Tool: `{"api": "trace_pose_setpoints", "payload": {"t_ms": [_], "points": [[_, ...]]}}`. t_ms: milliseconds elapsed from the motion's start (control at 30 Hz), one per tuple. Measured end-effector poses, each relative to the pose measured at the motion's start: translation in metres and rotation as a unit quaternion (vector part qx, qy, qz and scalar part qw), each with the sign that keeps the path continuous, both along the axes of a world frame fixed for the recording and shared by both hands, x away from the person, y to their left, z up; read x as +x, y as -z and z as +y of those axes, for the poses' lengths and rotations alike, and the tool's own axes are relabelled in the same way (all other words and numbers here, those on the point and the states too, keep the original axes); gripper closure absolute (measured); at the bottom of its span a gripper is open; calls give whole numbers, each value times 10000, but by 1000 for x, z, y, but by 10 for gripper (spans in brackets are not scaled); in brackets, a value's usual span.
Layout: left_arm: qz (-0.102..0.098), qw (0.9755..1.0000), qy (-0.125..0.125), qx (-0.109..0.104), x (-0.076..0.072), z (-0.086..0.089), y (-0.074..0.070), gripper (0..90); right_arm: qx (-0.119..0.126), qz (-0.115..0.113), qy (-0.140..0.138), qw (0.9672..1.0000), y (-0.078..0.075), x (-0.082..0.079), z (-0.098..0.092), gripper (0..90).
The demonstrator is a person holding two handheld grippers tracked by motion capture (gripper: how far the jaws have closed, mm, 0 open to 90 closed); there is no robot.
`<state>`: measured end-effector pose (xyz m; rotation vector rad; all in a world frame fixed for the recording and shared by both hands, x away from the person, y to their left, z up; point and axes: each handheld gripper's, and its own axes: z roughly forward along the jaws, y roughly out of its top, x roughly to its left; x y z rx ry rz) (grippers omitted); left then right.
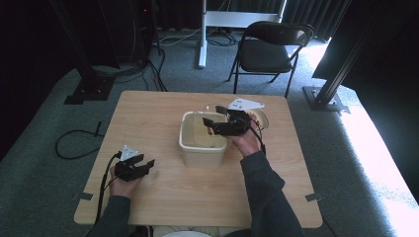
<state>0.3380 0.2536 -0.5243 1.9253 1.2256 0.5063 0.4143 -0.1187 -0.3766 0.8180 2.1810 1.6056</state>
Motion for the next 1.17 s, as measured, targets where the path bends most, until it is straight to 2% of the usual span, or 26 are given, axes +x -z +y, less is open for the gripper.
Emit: {"api": "trace_pose_setpoints", "payload": {"t_ms": [133,267,500,533,767,800,967,1033,1067,1100,1133,1167], "points": [[4,10000,3,-1,0,0,0,455,182,152,-89,9997,3,4,4,128],[6,10000,-4,-1,-1,2,0,454,354,46,-139,9993,0,2,3,114],[8,10000,-6,3,-1,2,0,455,218,-241,77,9994,-7,-9,-8,131],[7,10000,-4,1,-1,2,0,454,227,-248,41,9994,-7,-11,-11,131],[13,10000,-5,7,-1,2,0,454,93,-340,260,9990,3,-27,-33,133],[23,10000,-9,9,-1,2,0,455,36,-343,365,9987,10,-35,-45,140],[39,10000,10,27,0,-1,1,455,-8,-226,550,9982,28,-49,-67,170],[28,10000,13,18,0,-1,1,455,-77,-215,606,9979,33,-52,-70,170],[32,10000,13,24,0,-1,1,455,-303,-154,727,9968,44,-58,-73,170],[32,10000,13,24,0,-1,1,455,-303,-154,727,9968,44,-58,-73,170],[32,10000,13,24,0,-1,1,455,-419,-115,744,9963,51,-60,-75,170],[49,10000,-1,23,0,0,1,454,-604,14,874,9943,67,-62,-78,171]]}}
